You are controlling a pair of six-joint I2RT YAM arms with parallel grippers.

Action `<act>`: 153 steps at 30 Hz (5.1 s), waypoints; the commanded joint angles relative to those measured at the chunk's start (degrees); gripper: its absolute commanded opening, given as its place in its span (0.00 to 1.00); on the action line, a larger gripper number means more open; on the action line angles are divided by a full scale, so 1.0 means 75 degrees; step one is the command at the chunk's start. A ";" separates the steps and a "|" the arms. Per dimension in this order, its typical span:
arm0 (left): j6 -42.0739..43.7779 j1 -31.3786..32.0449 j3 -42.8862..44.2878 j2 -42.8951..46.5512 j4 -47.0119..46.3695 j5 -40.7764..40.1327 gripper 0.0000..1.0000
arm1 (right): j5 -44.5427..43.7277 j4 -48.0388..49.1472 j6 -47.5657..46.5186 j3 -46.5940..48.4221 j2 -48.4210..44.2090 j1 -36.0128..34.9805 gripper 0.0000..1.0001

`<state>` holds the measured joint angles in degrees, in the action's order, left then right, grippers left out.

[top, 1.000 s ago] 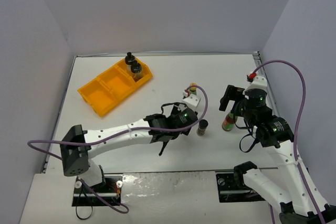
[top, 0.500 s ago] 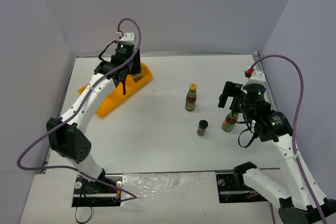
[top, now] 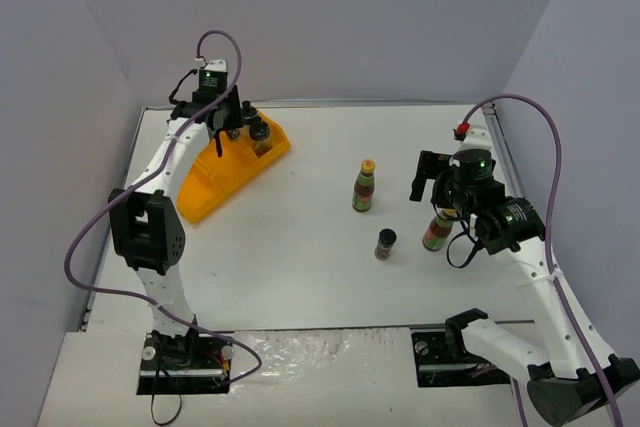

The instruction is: Organize the condiment bottles

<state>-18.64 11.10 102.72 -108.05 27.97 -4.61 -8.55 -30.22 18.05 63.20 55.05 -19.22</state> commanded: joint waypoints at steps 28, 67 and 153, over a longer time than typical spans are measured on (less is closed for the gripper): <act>-0.0300 -0.0989 -0.0552 -0.0844 -0.1632 -0.0503 0.00 | 0.0087 0.0349 -0.0121 0.0573 -0.0076 -0.0072 1.00; -0.0401 -0.0887 -0.1464 0.0143 -0.1730 -0.0275 0.76 | 0.0052 0.0279 -0.0121 0.0492 -0.0309 -0.0073 1.00; -0.1623 0.7075 -0.1646 -0.0690 -0.2047 -0.0719 0.66 | -0.1036 -0.0729 0.0199 0.0863 -0.0965 -0.0012 1.00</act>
<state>-30.05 63.94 89.44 -115.52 16.45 -10.32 -14.35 -37.80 20.49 67.68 47.72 -19.14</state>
